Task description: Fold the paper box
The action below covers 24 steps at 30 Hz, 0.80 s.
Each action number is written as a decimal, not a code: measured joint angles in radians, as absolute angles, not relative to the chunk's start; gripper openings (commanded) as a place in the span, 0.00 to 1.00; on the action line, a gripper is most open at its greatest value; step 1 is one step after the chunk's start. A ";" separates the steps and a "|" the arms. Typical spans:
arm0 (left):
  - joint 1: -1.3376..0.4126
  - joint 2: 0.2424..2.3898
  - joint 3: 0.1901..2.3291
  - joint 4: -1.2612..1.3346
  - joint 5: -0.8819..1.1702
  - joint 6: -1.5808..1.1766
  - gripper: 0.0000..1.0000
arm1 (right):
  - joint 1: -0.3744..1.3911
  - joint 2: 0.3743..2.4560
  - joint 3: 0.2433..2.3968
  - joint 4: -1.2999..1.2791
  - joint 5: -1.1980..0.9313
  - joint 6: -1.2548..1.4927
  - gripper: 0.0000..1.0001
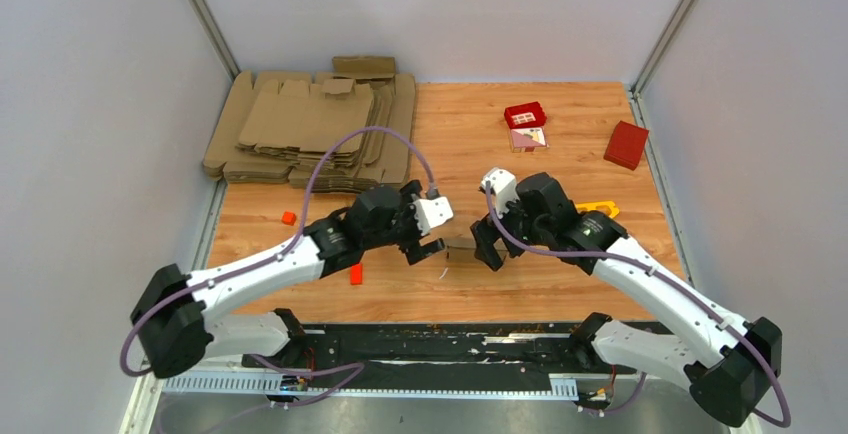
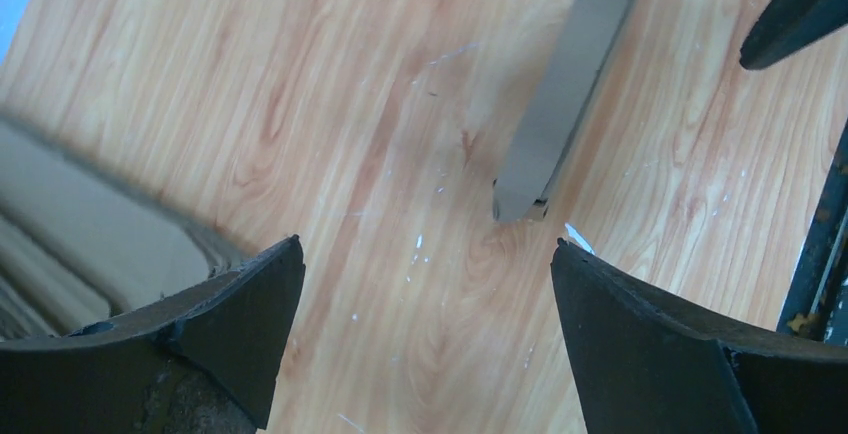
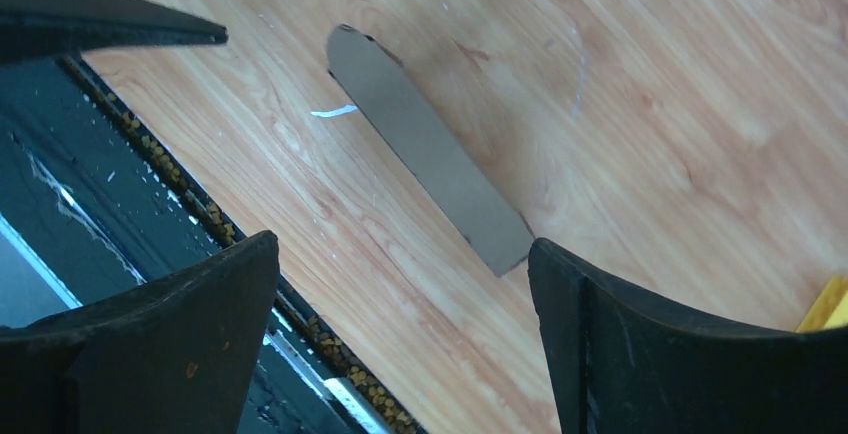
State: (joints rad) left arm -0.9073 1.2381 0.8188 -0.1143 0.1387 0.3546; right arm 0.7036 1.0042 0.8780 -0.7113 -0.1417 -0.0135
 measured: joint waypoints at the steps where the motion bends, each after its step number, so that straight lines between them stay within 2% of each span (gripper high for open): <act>1: -0.907 1.193 0.778 -0.089 0.113 0.319 1.00 | 0.704 1.010 0.878 -0.698 -0.164 -0.046 0.94; 7: -0.907 1.028 0.584 0.049 -0.022 0.101 1.00 | 0.704 1.122 0.935 -0.714 -0.271 -0.256 0.94; 18: -0.907 0.899 0.386 0.228 -0.109 -0.063 1.00 | 0.704 1.535 1.104 -0.894 -0.292 -0.596 0.89; 24: -0.907 0.801 0.339 0.273 -0.153 -0.091 1.00 | 0.704 1.553 1.088 -0.908 -0.288 -0.664 0.89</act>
State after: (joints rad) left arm -0.9073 0.8013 0.3389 0.2733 -0.1528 -0.0906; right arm 0.7044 1.5528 1.0882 -0.9077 -0.2878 -0.6636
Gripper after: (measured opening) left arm 0.998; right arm 0.893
